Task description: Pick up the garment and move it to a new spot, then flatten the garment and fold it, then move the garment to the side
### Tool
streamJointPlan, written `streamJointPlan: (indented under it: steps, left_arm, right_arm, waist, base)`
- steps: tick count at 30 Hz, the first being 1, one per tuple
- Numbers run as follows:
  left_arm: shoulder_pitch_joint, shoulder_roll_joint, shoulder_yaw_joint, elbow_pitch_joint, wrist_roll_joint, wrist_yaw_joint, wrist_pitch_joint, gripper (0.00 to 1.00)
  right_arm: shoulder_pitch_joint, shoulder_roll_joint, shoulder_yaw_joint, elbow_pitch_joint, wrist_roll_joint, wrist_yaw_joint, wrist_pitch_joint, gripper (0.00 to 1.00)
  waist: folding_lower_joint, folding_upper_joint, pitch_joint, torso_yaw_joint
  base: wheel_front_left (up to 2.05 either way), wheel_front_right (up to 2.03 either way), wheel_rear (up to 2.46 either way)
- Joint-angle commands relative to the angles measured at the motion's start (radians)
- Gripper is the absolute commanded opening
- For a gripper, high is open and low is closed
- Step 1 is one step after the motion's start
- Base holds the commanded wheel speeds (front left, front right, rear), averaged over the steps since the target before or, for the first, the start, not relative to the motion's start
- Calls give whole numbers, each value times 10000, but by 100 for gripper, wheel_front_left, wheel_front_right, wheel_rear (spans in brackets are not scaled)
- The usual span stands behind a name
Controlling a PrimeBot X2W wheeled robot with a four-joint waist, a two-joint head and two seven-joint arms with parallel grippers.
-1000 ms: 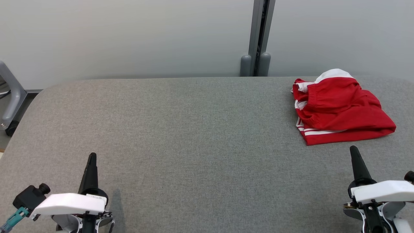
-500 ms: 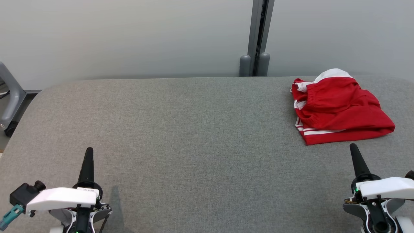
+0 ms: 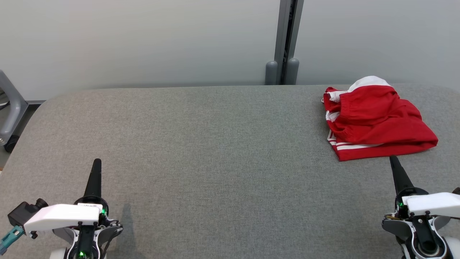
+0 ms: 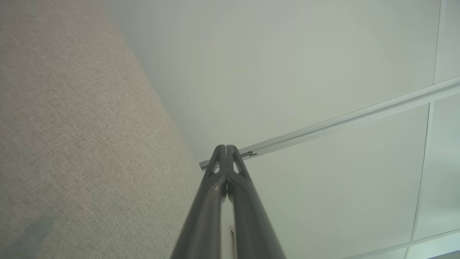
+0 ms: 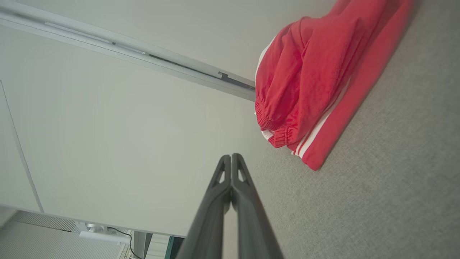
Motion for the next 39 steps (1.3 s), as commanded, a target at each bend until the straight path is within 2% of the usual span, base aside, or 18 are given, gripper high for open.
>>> streamJointPlan:
  steps: [1,39]
  left_arm:
    - [-246,56,59,-39,-174,-52,55,0]
    - [-736,73,355,244,-2963,-71,796,0]
  right_arm:
    - [-217,-17,-32,-7,182,20,62,0]
    - [-632,50,-307,259,2824,23,814,0]
  waist:
    - [0,0,0,-1]
    - [0,0,-1,-75]
  base:
    - [0,0,0]
    - [0,0,0]
